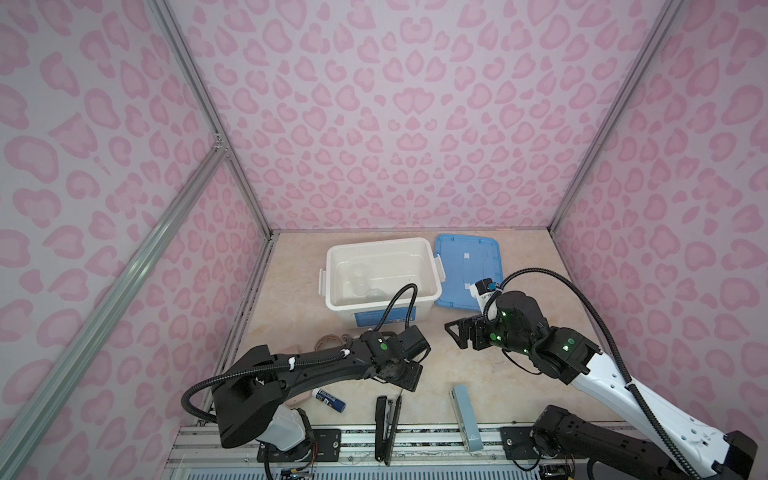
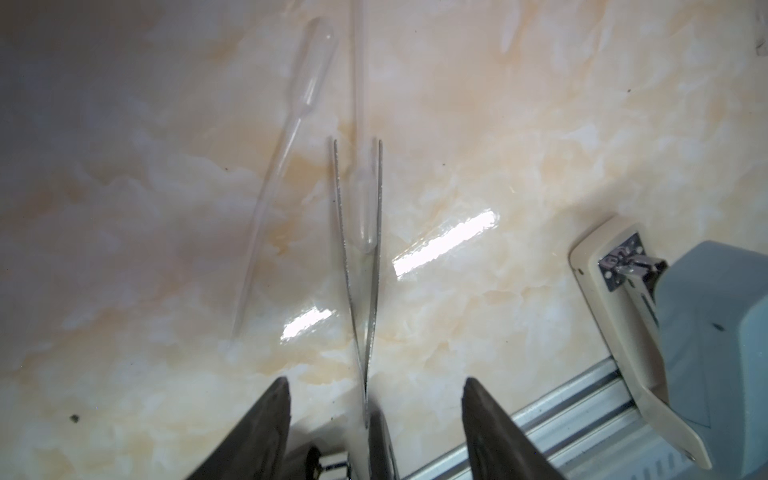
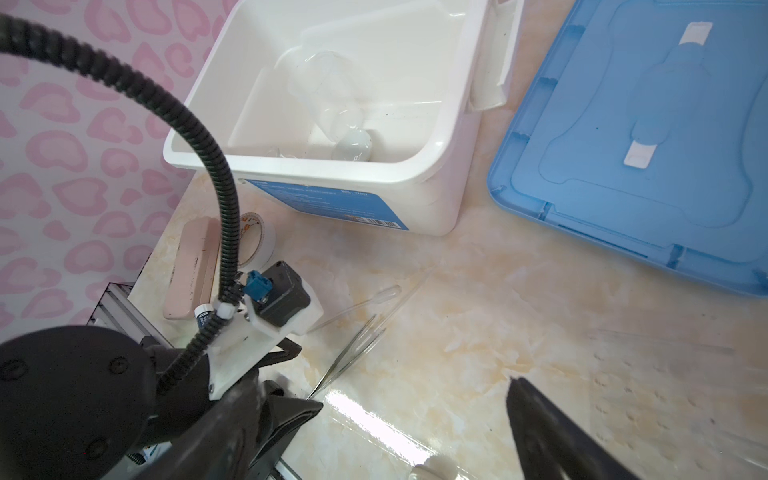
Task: Organize the chemistry lab equipment
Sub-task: 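Lower the left gripper around the metal tweezers and close on them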
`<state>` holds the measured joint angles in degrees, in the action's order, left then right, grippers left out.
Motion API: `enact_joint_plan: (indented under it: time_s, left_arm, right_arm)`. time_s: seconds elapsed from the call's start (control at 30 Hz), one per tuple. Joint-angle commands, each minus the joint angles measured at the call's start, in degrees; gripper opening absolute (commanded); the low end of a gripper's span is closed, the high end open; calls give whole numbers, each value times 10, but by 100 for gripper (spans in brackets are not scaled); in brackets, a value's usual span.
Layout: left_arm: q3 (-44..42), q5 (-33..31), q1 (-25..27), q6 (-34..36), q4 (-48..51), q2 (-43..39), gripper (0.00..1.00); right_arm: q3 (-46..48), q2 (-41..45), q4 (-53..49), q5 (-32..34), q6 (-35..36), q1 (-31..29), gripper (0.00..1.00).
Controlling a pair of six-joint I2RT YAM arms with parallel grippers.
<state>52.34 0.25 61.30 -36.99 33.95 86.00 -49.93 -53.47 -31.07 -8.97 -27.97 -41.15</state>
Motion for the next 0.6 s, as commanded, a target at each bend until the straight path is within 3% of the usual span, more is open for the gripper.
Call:
enact_joint_plan:
  time_s: [0.0, 0.3, 0.57]
  left_arm:
    - [0, -4, 7, -10, -26, 19, 64]
    - [8, -12, 14, -12, -33, 75, 49]
    - [7, -20, 15, -12, -37, 90, 43]
  right_arm:
    - [7, -2, 16, 9, -6, -1, 94]
    - [-2, -20, 35, 12, -11, -15, 93]
    - [12, -29, 23, -14, 9, -22, 95]
